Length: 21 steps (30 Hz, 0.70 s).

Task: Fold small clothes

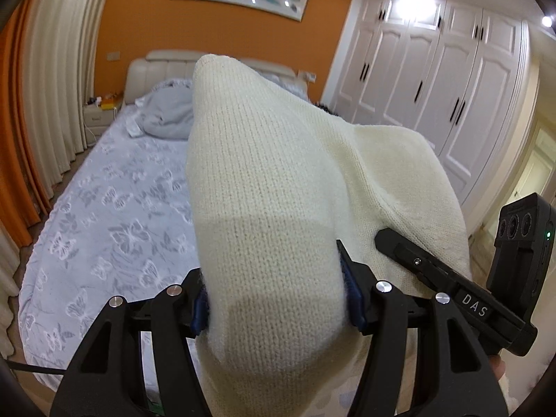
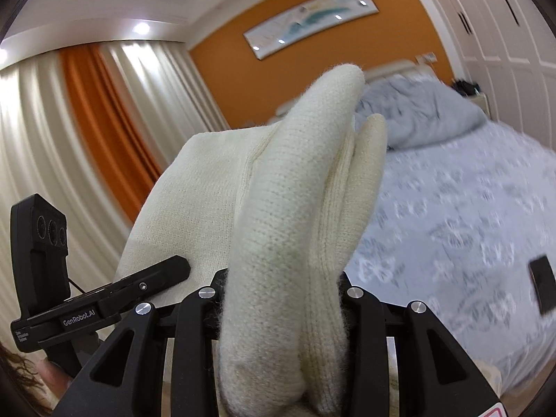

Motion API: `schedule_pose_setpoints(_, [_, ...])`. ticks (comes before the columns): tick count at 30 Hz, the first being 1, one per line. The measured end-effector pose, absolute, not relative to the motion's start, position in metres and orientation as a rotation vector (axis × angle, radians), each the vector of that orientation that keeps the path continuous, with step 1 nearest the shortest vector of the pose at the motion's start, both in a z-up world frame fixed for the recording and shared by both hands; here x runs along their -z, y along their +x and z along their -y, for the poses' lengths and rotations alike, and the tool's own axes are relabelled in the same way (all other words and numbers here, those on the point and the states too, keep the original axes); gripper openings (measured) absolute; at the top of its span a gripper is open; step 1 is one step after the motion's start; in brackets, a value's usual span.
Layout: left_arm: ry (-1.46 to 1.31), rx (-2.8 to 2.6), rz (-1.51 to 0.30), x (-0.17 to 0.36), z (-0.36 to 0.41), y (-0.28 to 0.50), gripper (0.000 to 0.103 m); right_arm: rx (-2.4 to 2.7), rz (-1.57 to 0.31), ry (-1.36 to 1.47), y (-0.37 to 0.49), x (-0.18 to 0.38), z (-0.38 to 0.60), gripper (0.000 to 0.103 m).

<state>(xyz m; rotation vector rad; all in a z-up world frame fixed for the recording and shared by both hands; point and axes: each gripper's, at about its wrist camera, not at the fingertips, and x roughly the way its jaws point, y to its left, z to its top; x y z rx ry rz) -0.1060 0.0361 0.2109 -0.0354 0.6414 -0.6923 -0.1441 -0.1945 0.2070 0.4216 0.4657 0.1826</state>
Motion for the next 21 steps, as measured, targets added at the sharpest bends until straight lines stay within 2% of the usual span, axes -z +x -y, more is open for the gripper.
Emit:
schedule_pose_setpoints(12, [-0.093, 0.685, -0.527, -0.236, -0.09, -0.091, 0.059, -0.247, -0.387, 0.317, -0.121, -0.243, 0.142, 0.034])
schedule_pose_setpoints(21, [-0.118, 0.663, -0.555, -0.22, -0.1, -0.045, 0.059, -0.238, -0.43, 0.306, -0.073, -0.228, 0.127, 0.034])
